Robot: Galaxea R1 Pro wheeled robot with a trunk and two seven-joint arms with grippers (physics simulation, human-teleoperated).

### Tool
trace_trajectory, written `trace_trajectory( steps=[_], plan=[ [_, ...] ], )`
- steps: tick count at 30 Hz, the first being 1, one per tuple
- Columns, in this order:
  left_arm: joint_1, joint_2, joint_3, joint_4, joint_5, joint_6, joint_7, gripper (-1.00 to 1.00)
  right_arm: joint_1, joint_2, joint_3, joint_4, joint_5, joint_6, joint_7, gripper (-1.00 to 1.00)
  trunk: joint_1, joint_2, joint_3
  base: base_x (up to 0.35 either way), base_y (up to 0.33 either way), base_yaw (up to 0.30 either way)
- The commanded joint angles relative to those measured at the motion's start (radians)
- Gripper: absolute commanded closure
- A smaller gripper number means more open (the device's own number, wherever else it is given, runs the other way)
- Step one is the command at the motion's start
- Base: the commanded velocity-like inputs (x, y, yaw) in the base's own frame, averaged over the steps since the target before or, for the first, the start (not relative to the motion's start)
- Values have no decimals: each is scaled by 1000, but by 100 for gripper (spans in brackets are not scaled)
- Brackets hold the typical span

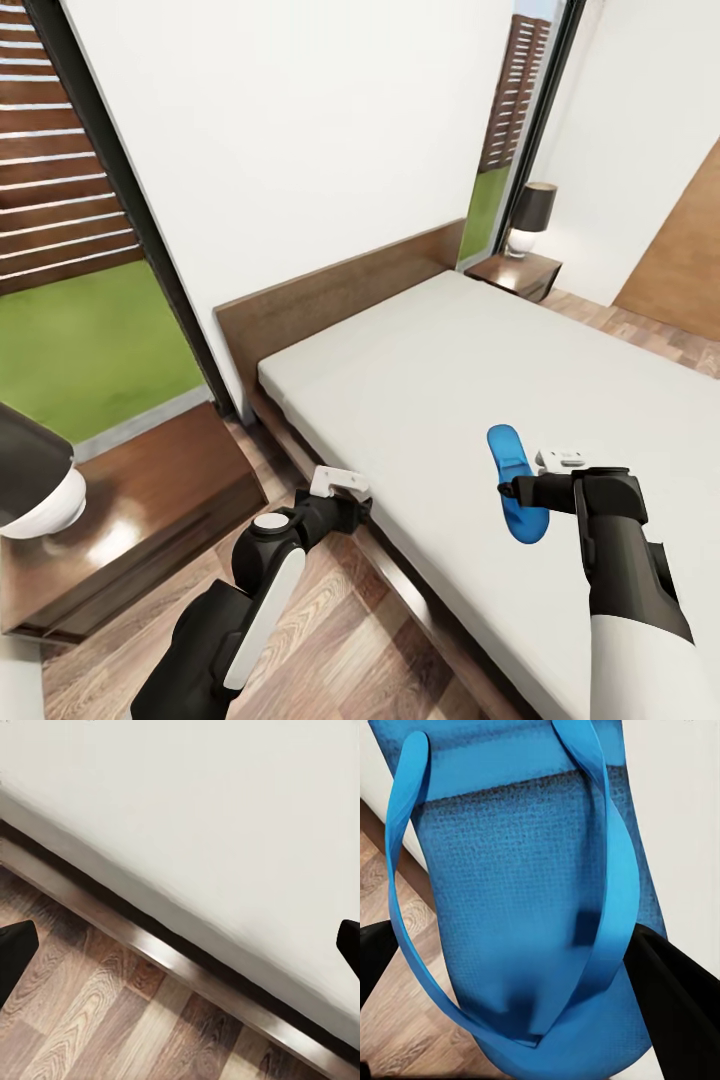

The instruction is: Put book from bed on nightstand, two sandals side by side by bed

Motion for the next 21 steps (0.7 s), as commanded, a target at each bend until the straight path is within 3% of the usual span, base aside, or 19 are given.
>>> trace_trajectory(
  steps=[1,21],
  plan=[
    [-1,0,-1,-1,11,4,10,-100,-1,1,-2,-1,9,2,10,100,1,-2,0,0,0,0],
    [-1,0,-1,-1,11,4,10,-100,-1,1,-3,-2,9,2,9,100,1,-2,31,0,0,0]
  ],
)
